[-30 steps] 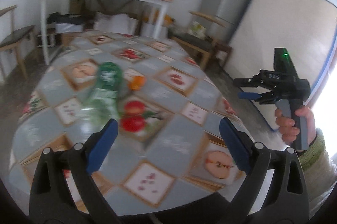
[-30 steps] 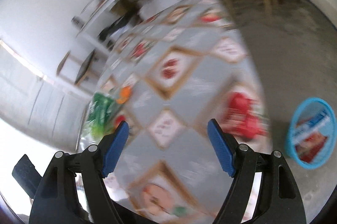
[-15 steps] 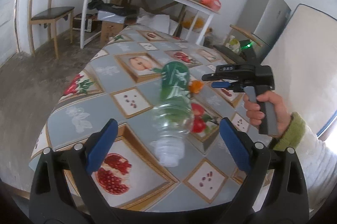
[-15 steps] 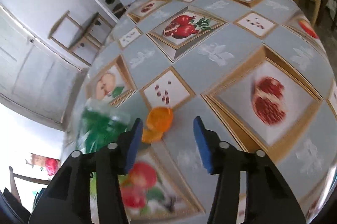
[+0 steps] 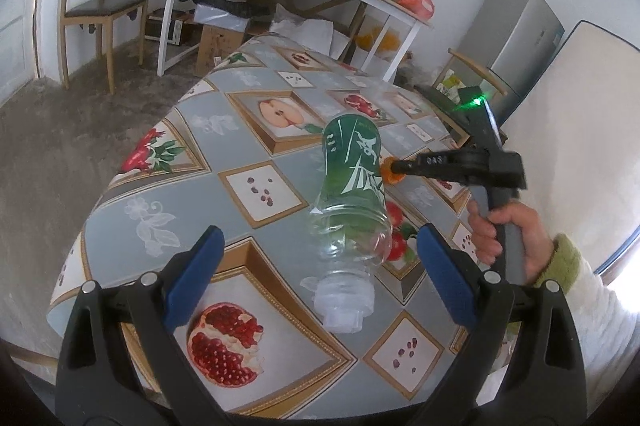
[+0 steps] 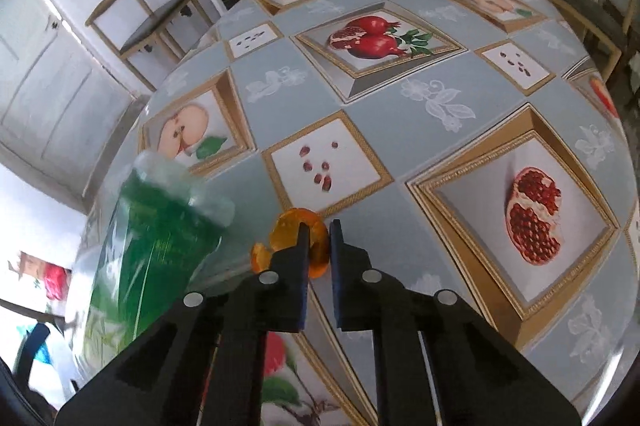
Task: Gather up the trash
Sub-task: 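Grasp the green-labelled plastic bottle with the left tool while the right tool reaches the orange cap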
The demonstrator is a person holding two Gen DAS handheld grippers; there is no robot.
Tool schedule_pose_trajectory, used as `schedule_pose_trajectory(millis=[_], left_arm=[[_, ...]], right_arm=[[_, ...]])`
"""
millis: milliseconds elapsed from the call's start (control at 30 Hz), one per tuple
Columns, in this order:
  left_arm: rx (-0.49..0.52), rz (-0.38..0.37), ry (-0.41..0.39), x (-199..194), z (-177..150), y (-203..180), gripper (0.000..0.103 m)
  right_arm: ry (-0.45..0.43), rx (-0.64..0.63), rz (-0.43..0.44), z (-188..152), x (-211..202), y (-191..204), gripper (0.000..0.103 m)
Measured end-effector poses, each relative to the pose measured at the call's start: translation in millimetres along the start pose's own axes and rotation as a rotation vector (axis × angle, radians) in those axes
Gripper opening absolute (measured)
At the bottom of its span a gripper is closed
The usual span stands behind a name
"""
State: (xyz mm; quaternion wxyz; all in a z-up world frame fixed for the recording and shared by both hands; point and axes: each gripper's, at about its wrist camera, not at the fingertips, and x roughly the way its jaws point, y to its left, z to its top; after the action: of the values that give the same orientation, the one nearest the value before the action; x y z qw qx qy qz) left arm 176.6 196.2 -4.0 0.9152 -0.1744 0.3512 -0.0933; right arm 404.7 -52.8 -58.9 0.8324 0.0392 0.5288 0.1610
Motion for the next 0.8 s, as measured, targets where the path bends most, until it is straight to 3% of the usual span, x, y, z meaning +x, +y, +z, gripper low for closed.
schedule_pose_trajectory(millis=[300,600,700,767,800], left_arm=[[0.009,0.012,0.066,36,19,-11,0.093],[0.093,0.015,0.228,99,63,-31,0.093],[0.131,0.024,0.286,113,66,-38,0.083],[0.142,0.038,0.320,118,64,-40,0.069],[0.138,0.036,0.333,119,63,-39,0.067]], right_arm=[[0.001,0.064,0.024,-56,-32,-29,0.008],[0.004,0.148,0.039,-97,-58,-52,0.008],[0.000,0.162,0.050,-103,-60,-56,0.008],[-0.002,0.165,0.055,-104,-61,-58,0.008],[-0.004,0.167,0.059,-105,-61,-59,0.008]])
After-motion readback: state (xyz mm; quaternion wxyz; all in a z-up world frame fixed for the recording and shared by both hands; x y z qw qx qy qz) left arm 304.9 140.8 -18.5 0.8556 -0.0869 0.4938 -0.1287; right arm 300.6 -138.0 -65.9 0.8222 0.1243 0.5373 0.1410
